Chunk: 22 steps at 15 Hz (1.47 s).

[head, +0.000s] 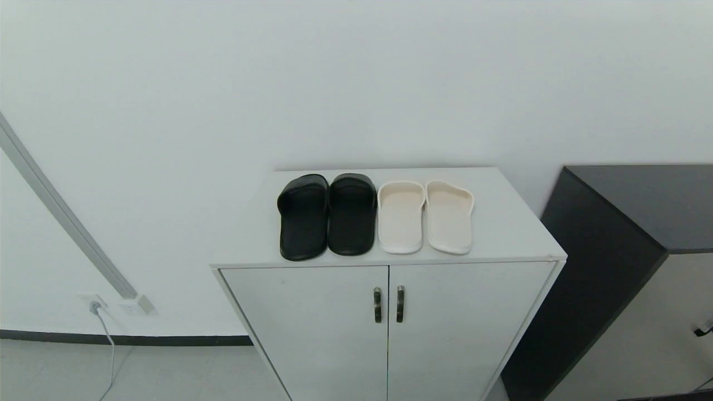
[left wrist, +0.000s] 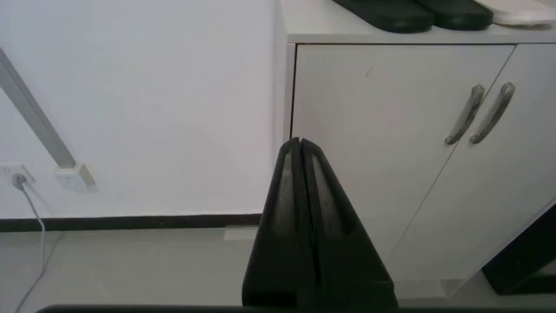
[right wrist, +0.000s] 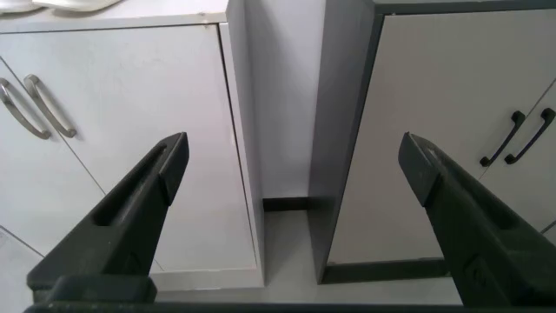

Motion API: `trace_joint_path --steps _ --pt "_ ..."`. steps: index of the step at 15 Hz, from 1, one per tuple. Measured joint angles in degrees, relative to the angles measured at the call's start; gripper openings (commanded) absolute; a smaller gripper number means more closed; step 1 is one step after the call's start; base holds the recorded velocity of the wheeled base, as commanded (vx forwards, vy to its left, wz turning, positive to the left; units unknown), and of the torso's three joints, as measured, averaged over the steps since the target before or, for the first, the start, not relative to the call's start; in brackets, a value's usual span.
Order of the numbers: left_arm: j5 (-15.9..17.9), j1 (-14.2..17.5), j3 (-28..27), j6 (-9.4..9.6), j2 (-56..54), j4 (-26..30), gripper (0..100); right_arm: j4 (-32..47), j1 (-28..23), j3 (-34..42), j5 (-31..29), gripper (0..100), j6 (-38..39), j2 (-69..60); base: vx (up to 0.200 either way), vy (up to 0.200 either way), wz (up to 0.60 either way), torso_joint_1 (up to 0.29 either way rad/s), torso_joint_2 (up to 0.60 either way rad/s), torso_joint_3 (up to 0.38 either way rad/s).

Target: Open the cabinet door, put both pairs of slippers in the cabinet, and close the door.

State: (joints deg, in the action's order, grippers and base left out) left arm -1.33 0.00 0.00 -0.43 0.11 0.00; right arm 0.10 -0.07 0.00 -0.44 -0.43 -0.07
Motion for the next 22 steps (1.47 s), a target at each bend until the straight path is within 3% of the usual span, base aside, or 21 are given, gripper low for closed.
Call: trace_joint_path --steps 16,20,22 --pt "0.1 0.0 0.0 -0.23 0.0 0.0 0 -1.3 0.1 -1.0 0.0 100 -0.8 0.1 0.000 0.000 0.00 0.000 0.00 0.000" --pt "0.1 0.0 0.0 -0.23 0.0 0.0 0 0.8 2.7 -16.3 1.1 100 2.8 8.4 0.000 0.000 0.00 0.000 0.00 0.000" --pt "0.1 0.0 0.0 -0.17 0.0 0.0 0 -1.2 4.9 -19.9 2.5 100 3.4 16.9 0.000 0.000 0.00 0.000 0.00 0.000"
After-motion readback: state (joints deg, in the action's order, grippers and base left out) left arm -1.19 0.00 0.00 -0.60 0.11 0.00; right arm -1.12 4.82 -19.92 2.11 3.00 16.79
